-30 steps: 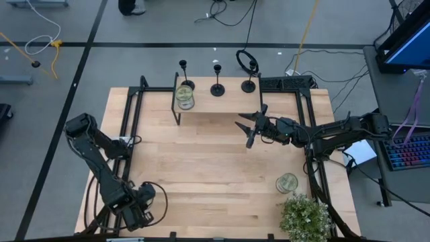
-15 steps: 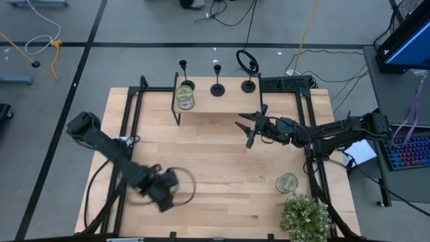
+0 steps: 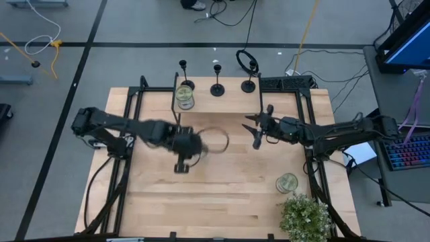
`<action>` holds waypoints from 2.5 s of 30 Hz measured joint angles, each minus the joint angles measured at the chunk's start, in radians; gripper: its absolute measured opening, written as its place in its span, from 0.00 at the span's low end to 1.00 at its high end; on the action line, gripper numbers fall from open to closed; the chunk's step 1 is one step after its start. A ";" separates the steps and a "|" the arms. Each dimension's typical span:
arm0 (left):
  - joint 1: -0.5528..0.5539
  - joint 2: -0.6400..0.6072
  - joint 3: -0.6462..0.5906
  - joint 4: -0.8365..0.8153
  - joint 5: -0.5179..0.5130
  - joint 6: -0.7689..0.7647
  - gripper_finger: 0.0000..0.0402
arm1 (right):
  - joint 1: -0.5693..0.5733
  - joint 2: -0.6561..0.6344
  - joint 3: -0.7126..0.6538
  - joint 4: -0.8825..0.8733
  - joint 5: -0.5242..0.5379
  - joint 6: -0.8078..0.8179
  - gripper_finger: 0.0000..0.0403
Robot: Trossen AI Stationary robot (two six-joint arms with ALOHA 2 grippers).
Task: Pick & Place candle stick holders
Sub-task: Put the left green scented candle on the shelf aligned with the other green scented candle, then put the left green scented candle on the shelf aligned with the other green scented candles
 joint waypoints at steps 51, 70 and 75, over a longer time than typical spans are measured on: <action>0.516 0.440 0.798 -0.241 0.106 0.657 0.20 | 0.079 -0.048 0.000 -0.125 -0.033 -0.060 0.44; 0.341 0.262 0.798 -0.364 -0.111 0.582 0.20 | 0.411 -0.105 0.194 -0.620 0.044 0.281 0.54; 0.325 0.245 0.798 -0.421 -0.102 0.466 0.20 | 0.498 -0.023 0.324 -0.845 0.000 0.487 0.54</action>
